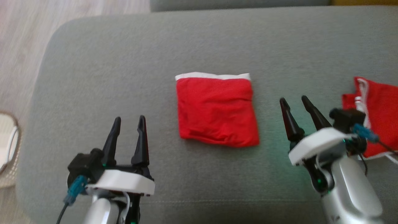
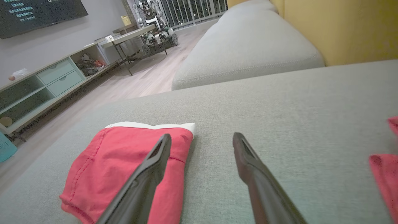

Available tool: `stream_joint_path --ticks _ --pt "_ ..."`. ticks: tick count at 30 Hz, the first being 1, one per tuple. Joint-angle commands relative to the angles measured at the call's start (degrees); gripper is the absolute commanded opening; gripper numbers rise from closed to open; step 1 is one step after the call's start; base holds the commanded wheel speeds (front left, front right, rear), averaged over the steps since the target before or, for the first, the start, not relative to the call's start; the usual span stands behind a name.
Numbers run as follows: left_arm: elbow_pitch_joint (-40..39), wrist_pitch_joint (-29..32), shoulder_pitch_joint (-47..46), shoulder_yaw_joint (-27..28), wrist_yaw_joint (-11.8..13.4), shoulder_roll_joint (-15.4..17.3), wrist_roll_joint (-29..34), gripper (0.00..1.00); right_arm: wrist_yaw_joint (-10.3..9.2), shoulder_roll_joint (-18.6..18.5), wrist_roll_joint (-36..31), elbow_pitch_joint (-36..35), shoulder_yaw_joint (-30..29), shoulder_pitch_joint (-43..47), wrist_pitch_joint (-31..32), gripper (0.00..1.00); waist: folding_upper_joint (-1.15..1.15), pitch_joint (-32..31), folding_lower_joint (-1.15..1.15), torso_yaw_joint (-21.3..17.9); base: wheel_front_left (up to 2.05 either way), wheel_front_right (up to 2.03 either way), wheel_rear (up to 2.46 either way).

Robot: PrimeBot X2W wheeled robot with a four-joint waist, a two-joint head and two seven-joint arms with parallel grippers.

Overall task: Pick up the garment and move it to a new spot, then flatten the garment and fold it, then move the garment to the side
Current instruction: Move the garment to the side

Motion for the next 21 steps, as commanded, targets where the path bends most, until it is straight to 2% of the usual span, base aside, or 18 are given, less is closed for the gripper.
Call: stream_joint_path --ticks 1,8,12,15,21 --pt "-1.44 -0.7 -2.84 1.72 -0.28 0.09 0.58 1.0 -0.02 0.08 1.16 0.09 1.74 -3.34 0.62 1.0 0.0 2.18 0.0 2.16 0.0 0.0 0.0" --pt "-0.69 -0.7 -4.55 0.85 -0.85 0.09 0.32 1.0 -0.02 0.08 12.52 13.23 2.03 -10.9 4.55 1.0 0.0 4.96 0.0 6.03 0.0 0.0 0.0" --pt "-0.78 -0.7 -4.91 0.63 -0.33 0.09 0.11 1.0 -0.02 0.08 17.02 20.37 4.38 -14.28 4.47 1.0 0.0 5.23 0.0 8.24 0.0 0.0 0.0" --pt "-0.74 -0.7 -4.76 0.29 -0.15 0.09 -0.06 1.0 -0.02 0.08 19.46 23.38 6.4 -15.61 4.22 1.0 0.0 5.17 0.0 9.02 0.0 0.0 0.0" --pt "-0.92 -0.7 -4.4 -0.05 0.09 0.09 -0.35 1.0 -0.02 0.08 19.79 28.67 8.8 -17.82 3.12 1.0 0.0 5.07 0.0 9.7 0.0 0.0 0.0"
